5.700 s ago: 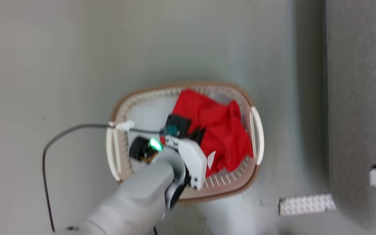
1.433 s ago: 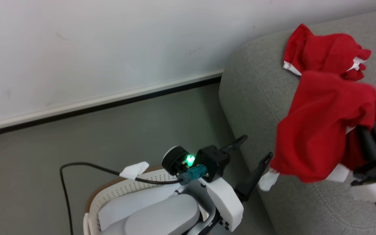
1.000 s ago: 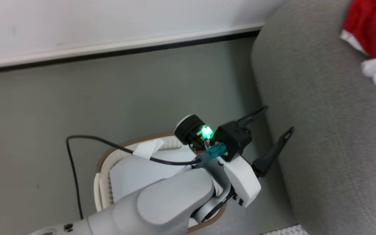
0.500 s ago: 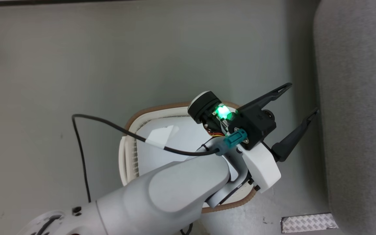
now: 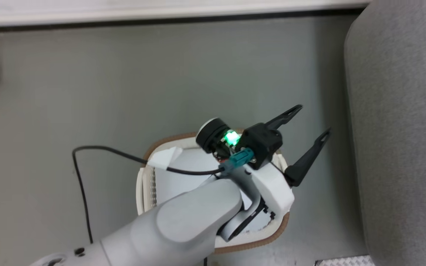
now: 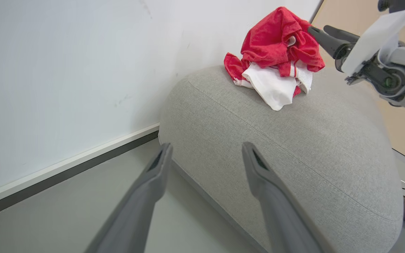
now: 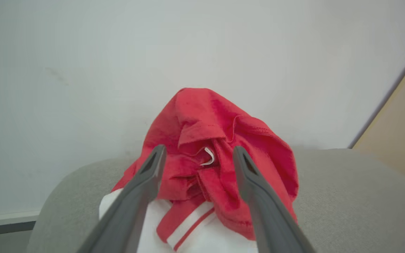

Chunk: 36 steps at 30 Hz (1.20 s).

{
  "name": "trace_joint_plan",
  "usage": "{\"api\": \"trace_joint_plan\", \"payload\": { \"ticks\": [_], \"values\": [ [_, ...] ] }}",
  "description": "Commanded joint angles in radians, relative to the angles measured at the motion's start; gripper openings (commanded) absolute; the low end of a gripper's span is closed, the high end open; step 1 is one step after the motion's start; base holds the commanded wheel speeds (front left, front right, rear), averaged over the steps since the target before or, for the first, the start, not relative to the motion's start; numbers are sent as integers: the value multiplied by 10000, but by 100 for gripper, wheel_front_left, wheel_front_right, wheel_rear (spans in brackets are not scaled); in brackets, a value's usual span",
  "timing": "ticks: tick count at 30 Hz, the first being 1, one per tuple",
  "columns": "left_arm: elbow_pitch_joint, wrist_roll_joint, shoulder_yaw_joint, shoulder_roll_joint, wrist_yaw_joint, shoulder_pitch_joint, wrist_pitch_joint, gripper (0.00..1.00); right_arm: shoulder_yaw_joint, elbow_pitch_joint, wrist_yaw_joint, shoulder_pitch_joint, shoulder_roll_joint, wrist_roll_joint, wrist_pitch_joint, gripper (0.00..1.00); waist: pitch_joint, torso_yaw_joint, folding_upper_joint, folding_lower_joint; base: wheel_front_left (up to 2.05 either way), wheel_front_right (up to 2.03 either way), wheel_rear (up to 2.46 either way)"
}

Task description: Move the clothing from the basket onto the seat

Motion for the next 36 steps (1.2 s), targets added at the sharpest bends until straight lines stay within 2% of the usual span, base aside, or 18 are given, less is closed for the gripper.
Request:
{"api": "trace_joint_plan", "payload": {
  "ticks": [1,8,16,23,30,36],
  "values": [
    [23,-89,60,109,-6,201,-91,100,131,-308,-28,439,19,28,3,100,-521,-157,0,-1,0,0,0],
    [141,-470,553,498,76,1400,-220,100,818,-2508,-28,2934,665,213,3,100,-2030,-161,0,-1,0,0,0],
    [-134,-506,1960,1025,144,3624,-240,100,1395,-4071,-28,5550,1472,-1,4,100,-4069,513,0,-1,0,0,0],
    [-516,-98,3355,1488,-34,5726,-243,100,2166,-4826,-26,7171,2149,-366,6,100,-5331,1182,0,-1,0,0,0],
    [-643,717,4783,1655,42,7363,-241,100,2611,-5304,-27,8249,2712,-663,6,100,-5805,1684,0,-1,0,0,0],
    [-660,1631,5951,1610,-143,8296,-242,100,2978,-5297,-28,8845,3009,-888,4,100,-6055,1912,0,-1,0,0,0]
  ]
}}
